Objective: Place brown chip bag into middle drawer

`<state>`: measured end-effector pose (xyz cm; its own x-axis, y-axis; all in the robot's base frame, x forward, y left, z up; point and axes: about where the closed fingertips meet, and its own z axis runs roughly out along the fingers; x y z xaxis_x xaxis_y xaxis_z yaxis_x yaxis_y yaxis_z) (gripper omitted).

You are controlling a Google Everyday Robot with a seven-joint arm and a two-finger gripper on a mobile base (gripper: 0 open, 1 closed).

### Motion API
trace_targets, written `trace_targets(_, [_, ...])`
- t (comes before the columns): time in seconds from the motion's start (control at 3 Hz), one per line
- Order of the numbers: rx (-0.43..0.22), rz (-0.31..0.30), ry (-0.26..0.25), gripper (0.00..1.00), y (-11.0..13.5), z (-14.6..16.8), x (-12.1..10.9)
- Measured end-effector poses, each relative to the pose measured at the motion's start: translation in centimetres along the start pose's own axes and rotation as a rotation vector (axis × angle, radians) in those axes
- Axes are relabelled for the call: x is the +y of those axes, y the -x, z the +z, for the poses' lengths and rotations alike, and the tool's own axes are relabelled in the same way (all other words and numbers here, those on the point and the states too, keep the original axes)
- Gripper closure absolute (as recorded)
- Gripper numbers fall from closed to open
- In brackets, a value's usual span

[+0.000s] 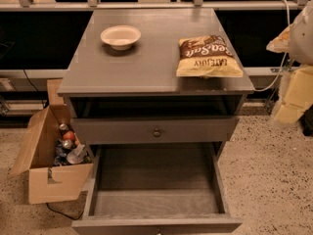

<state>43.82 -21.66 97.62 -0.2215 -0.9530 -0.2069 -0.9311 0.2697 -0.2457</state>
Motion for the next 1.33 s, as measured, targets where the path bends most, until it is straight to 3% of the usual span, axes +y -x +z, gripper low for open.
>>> trace_targets(0.33, [-0.001, 0.000, -0.002, 0.00, 0.0, 0.0, 0.0])
trace_targets(0.67, [-0.033, 0.082, -0.047, 0.00, 1.0, 1.2, -3.8])
trace_targets(1.33, [-0.112, 0.243, -0.090, 0.00, 2.3, 4.9, -9.5])
